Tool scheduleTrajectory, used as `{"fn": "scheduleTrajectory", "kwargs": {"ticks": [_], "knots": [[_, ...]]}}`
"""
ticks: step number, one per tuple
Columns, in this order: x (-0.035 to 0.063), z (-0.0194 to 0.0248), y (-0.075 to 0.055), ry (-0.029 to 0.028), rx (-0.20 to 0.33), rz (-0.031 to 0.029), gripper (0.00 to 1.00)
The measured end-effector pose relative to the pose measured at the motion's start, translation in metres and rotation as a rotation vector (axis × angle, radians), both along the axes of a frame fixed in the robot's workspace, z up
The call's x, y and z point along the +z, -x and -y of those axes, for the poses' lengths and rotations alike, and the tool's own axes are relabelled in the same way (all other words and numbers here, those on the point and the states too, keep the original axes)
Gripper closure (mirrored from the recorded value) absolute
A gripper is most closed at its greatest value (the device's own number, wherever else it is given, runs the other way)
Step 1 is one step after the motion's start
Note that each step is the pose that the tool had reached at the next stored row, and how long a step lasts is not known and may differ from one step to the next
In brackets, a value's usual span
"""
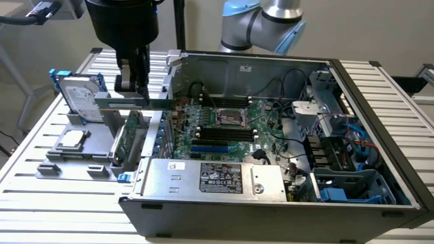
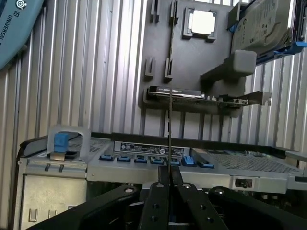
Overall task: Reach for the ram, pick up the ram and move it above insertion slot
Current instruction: 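Pick up the ram and move it above insertion slot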
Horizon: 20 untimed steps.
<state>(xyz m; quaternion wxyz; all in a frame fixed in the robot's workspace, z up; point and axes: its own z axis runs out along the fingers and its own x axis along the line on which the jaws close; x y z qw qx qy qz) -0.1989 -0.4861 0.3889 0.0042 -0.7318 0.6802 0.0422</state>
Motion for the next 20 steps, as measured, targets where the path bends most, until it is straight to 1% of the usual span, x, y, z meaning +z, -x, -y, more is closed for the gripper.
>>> {"fn": "scheduleTrajectory", "kwargs": {"ticks": [6, 10, 15, 20], "knots": [[0.0003, -0.0035, -0.023, -0.0005, 0.000, 0.0000, 0.87], [0.0003, -0.0075, -0.038, -0.0004, 0.000, -0.0001, 0.87], [0.0003, -0.0141, -0.055, -0.0005, 0.000, 0.0000, 0.87], [0.0003, -0.0231, -0.071, -0.0004, 0.000, -0.0001, 0.87]]}}
